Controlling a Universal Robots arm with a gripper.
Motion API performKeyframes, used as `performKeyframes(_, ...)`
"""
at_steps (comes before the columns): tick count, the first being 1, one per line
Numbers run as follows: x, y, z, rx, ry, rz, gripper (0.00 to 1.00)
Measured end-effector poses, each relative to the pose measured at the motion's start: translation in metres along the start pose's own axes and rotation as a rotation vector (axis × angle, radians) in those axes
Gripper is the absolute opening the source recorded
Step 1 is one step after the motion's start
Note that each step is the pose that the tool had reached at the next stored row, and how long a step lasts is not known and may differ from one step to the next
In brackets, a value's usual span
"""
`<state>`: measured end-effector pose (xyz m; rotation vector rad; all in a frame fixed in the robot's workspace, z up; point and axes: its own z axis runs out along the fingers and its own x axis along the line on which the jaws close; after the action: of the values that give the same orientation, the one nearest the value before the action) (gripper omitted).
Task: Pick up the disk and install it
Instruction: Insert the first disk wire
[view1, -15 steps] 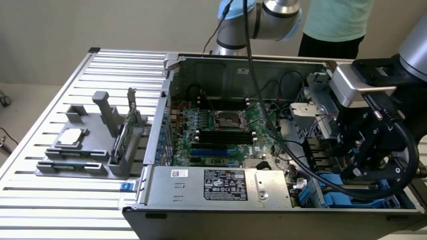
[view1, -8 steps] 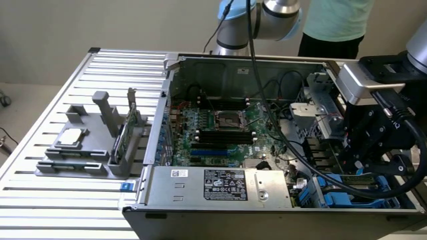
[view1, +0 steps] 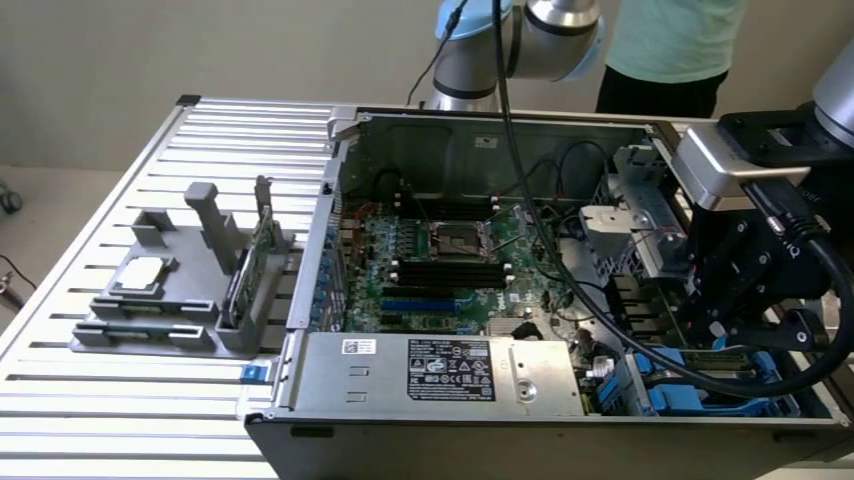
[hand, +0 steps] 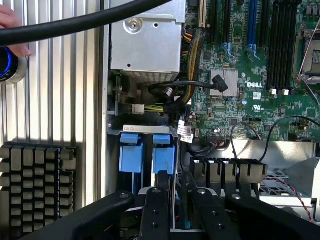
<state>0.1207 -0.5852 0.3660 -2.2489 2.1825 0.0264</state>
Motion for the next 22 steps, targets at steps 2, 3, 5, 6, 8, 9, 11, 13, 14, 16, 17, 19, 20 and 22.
performKeyframes(2,0.0,0.0,0.0,0.0,0.0,0.0,0.25)
performKeyframes(3,0.0,0.0,0.0,0.0,0.0,0.0,0.25)
performKeyframes(5,0.0,0.0,0.0,0.0,0.0,0.0,0.25)
performKeyframes(6,0.0,0.0,0.0,0.0,0.0,0.0,0.25)
performKeyframes(8,0.0,0.0,0.0,0.0,0.0001,0.0,0.25)
performKeyframes(9,0.0,0.0,0.0,0.0,0.0,0.0,0.25)
performKeyframes(11,0.0001,-0.0001,-0.0001,0.0001,-0.0011,0.004,0.25)
performKeyframes(13,0.0001,-0.0002,0.0,0.0006,-0.0015,0.032,0.25)
performKeyframes(14,0.0,-0.0002,0.0,0.0009,-0.0017,0.046,0.25)
performKeyframes(16,0.0,-0.0002,0.0,0.0014,-0.002,0.075,0.25)
performKeyframes(17,0.0,-0.0002,-0.0003,0.0017,-0.0019,0.09,0.25)
performKeyframes(19,0.0,-0.0002,-0.0004,0.0022,-0.0021,0.12,0.25)
performKeyframes(20,0.0,-0.0002,-0.0005,0.0025,-0.0022,0.136,0.25)
performKeyframes(22,0.0,-0.0001,-0.0008,0.0031,-0.0023,0.166,0.25)
